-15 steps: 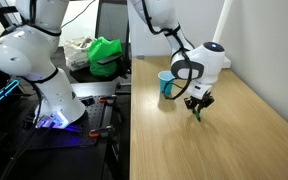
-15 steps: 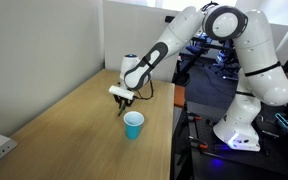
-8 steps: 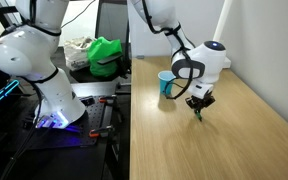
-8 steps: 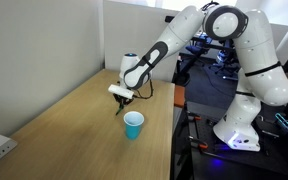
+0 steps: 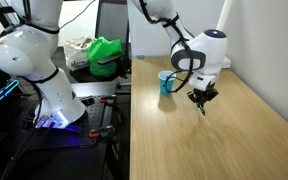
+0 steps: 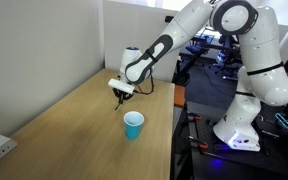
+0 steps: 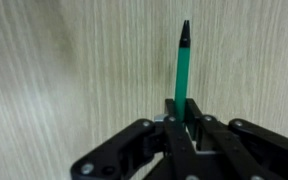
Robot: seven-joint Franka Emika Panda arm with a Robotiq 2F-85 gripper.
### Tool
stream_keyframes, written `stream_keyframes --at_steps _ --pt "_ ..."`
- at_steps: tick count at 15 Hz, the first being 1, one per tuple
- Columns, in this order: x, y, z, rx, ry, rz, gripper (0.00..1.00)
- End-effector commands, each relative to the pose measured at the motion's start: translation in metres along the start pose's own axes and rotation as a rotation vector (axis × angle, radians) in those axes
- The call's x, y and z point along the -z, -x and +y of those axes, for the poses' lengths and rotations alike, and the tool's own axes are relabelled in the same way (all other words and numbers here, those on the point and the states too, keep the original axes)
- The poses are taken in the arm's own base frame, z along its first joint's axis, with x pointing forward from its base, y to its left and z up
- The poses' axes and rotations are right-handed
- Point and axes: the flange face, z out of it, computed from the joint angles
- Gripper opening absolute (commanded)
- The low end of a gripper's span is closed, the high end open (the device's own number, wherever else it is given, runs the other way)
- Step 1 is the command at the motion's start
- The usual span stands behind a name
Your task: Put the green pen inside the light blue cup
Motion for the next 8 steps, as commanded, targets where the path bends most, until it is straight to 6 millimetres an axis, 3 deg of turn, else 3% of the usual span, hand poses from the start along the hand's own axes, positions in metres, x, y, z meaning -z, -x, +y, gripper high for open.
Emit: stream_keyframes --at_steps 1,8 --pt "0.035 0.008 0.013 -0.008 -0.007 0.022 0.04" --pt "0.089 0.015 0.028 -0.009 -0.057 0.125 0.04"
